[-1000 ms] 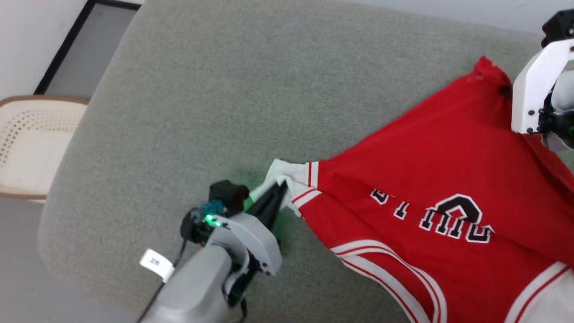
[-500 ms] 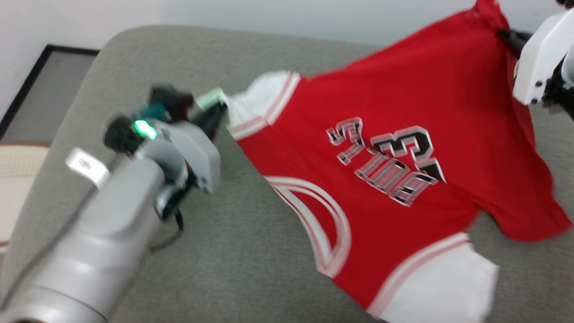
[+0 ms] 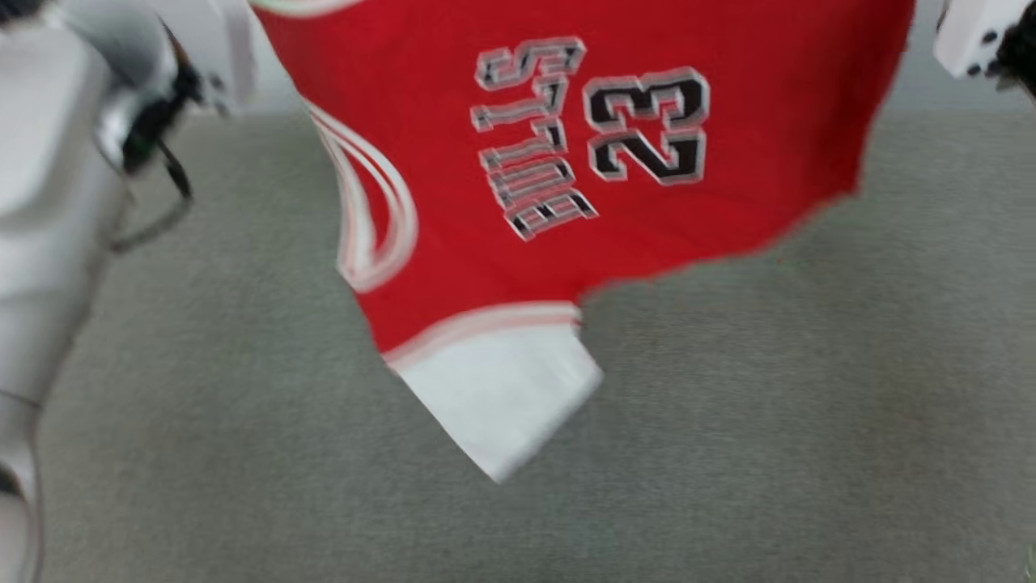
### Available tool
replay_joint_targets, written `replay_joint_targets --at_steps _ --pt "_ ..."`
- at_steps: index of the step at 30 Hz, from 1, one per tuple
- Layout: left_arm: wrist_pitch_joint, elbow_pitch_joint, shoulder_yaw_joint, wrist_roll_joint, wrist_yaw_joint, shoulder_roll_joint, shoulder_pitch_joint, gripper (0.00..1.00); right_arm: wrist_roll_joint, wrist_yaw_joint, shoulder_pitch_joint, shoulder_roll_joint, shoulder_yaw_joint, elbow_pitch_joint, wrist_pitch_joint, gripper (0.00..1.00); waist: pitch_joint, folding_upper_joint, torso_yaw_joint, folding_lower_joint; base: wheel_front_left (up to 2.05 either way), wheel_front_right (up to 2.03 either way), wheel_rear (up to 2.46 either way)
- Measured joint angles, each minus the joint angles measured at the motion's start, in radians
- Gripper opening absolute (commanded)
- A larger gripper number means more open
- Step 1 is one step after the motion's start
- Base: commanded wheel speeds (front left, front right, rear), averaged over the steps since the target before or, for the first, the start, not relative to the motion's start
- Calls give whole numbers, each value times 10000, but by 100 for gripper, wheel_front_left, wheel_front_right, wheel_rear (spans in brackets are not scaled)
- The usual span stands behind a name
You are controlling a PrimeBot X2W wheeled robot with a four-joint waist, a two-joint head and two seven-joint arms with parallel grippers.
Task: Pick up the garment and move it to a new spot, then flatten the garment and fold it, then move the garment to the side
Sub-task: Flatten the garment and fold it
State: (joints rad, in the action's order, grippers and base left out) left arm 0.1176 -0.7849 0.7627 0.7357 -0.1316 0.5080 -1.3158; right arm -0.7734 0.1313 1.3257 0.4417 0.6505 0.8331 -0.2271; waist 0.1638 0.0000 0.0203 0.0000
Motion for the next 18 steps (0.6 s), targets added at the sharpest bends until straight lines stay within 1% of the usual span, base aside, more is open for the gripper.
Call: replay_joint_targets --at_steps 6,7,10,12,16,18 --pt "242 -901 -6 86 0 -25 -1562 0 182 0 473 -640 -328 303 194 0 -136 0 -730 0 0 0 0" --pt "290 -1083 -31 155 0 -63 -1749 5 192 0 524 -729 -328 311 178 0 -147 0 -836 0 0 0 0" --pt "301 -1582 -134 270 0 -182 -2249 14 255 0 686 -915 -334 314 159 0 -132 0 -1113 0 0 0 0" --pt "284 -1933 -201 297 61 -265 -2623 13 374 0 851 -1007 -332 380 263 0 -36 0 -1240 0 0 0 0" --pt "150 -2568 -311 301 360 -497 -3256 0 777 0 1251 -1319 -303 779 671 0 332 0 -1395 0 0 0 0" --pt "-63 -2809 -345 270 579 -663 -3639 0 982 0 1593 -1532 -362 1095 1030 0 590 0 -1441 0 0 0 0"
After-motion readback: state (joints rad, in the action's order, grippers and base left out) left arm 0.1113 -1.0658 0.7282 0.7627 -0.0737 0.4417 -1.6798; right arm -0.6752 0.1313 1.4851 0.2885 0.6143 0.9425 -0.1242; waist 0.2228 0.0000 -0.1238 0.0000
